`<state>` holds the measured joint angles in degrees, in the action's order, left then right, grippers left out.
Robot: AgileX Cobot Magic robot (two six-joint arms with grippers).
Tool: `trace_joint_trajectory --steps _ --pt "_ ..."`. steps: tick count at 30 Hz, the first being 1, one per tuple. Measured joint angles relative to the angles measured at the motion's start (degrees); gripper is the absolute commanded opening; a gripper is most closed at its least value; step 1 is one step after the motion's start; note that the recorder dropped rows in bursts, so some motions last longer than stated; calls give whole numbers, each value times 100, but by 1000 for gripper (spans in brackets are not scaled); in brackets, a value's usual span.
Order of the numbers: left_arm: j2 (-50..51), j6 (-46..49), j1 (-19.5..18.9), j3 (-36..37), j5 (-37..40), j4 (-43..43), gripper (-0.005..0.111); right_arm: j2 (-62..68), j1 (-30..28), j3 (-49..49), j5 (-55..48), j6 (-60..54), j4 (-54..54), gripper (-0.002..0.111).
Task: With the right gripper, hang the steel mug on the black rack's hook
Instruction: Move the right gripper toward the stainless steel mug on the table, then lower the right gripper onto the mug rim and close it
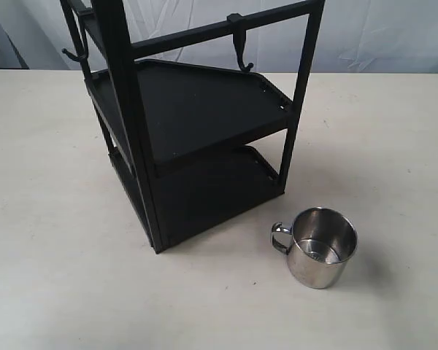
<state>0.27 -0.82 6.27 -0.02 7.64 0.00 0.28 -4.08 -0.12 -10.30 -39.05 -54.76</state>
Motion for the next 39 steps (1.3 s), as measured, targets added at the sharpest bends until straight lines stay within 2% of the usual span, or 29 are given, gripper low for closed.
trace_joint_trajectory --steps 5,8,13,17,20,22,24,27,30,32,35,39 --pt "0 0 0 0 0 0 2 0 0 0 410 366 -2411 0" --pt "0 0 0 0 0 0 2 0 0 0 675 416 -3509 0" --pt "0 0 0 0 0 0 2 -2 0 0 543 502 -4386 0" --pt "0 0 0 0 0 0 2 -12 0 -57 -763 73 -4514 0" --pt "0 0 0 0 0 0 2 118 0 -525 -1350 -594 -3916 0" --pt "0 0 0 0 0 0 2 569 4 -951 -1501 -608 -2866 0" --pt "0 0 0 0 0 0 2 1153 4 -1330 -1725 -401 -1575 0" --pt "0 0 57 0 0 0 2 2615 4 -2164 -2611 323 550 0" --pt "0 0 177 0 0 0 2 4046 4 -3015 -3680 825 1779 0" --pt "0 0 251 0 0 0 2 4927 44 -3443 -4270 937 2061 0" --pt "0 0 300 0 0 0 2 5799 330 -3838 -4731 691 1898 0" --pt "0 0 300 0 0 0 2 6321 1150 -3958 -4772 83 1582 0"
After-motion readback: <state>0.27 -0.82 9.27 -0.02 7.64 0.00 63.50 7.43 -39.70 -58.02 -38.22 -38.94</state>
